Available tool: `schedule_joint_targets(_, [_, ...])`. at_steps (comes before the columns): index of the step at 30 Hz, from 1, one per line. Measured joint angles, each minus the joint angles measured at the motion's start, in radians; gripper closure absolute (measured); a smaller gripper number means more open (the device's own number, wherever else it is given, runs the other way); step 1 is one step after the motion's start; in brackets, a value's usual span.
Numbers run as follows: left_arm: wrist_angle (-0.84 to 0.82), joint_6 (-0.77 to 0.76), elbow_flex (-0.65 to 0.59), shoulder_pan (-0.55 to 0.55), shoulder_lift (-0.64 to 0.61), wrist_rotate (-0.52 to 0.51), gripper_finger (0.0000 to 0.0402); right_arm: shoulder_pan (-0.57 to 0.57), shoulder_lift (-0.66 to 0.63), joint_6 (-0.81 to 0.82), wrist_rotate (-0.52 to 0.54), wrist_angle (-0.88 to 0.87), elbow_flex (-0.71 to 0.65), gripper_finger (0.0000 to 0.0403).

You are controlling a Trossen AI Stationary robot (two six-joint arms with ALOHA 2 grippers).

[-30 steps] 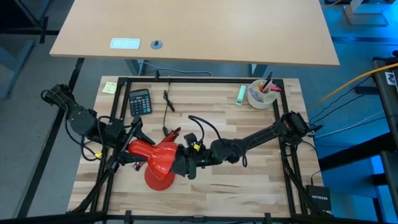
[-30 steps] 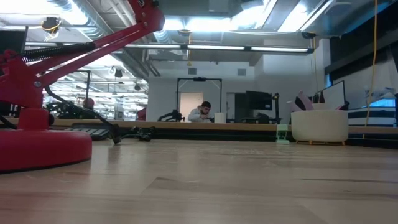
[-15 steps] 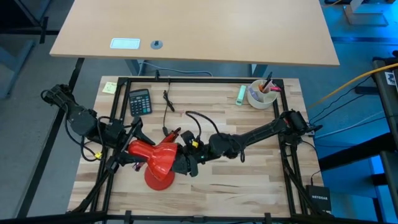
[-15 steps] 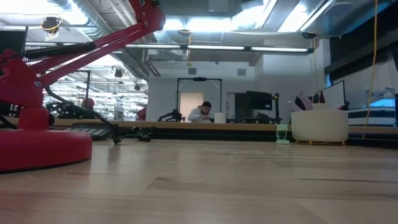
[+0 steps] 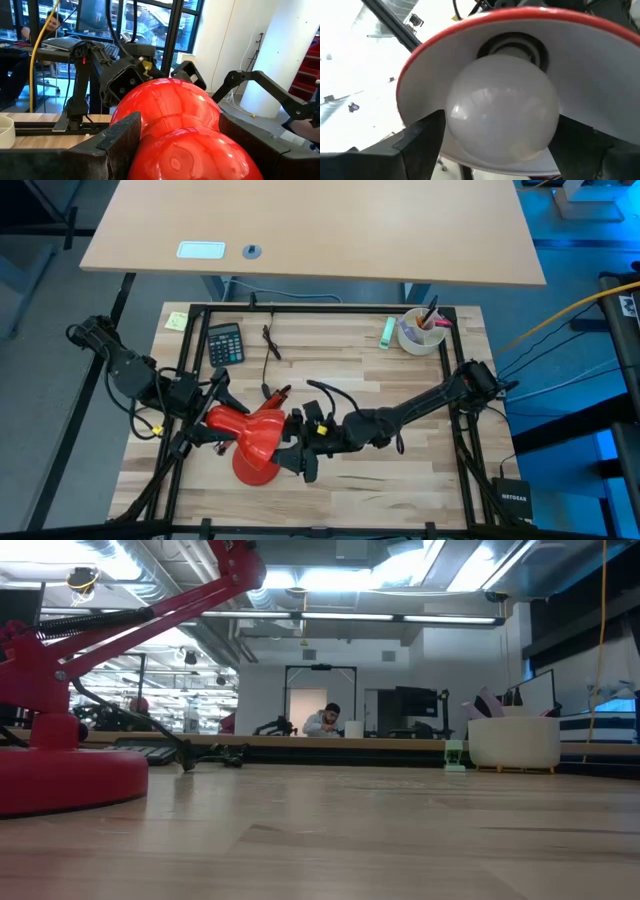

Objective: Screw lightbulb
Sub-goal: Remove the light bulb from orange desk lamp

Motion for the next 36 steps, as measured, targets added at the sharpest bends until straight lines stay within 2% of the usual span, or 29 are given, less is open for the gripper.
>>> schedule_joint_targets(3, [0.001, 0.002, 0.0, 0.0, 0.0, -0.001, 0.0149, 0.007, -0.004, -0.063, 0.042, 0.007, 0.0, 0.0077])
schedule_joint_targets(6, [0.001, 0.001, 0.0, 0.0, 0.0, -0.002, 0.0149, 0.004, -0.018, -0.037, 0.081, 0.007, 0.0, 0.0077])
schedule_joint_targets(14, [0.0, -0.008, 0.0, 0.001, 0.0, -0.005, 0.0149, -0.01, -0.016, 0.189, 0.047, -0.022, 0.0, 0.0077])
schedule_joint_targets(24, [0.002, -0.009, 0.0, 0.003, 0.0, -0.006, 0.0149, -0.029, -0.015, 0.202, 0.029, -0.02, 0.0, 0.0077])
schedule_joint_targets(27, [0.001, -0.009, 0.0, 0.003, 0.0, -0.006, 0.0149, -0.03, -0.015, 0.202, 0.028, -0.015, 0.0, 0.0093])
schedule_joint_targets(32, [0.0, -0.007, 0.0, 0.003, 0.0, -0.005, 0.0149, -0.03, -0.014, 0.196, 0.019, -0.017, 0.0, 0.0151])
schedule_joint_targets(36, [0.001, 0.0, 0.001, 0.003, 0.0, -0.002, 0.0149, -0.029, -0.013, 0.146, 0.009, -0.018, 0.0, 0.0157])
